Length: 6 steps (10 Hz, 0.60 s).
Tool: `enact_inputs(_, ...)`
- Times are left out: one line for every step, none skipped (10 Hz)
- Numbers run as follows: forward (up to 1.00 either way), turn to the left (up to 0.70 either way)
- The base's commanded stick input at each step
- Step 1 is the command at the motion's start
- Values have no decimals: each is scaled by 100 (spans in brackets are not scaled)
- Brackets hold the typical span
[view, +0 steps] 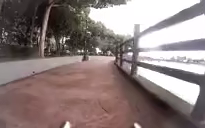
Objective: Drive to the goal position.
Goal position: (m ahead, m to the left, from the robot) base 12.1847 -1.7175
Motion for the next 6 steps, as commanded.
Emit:
enact_inputs(70,0)
enact_inputs(70,0)
enact_inputs(70,1)
enact_inputs(70,2)
enact_inputs(70,2)
enact_inputs(70,2)
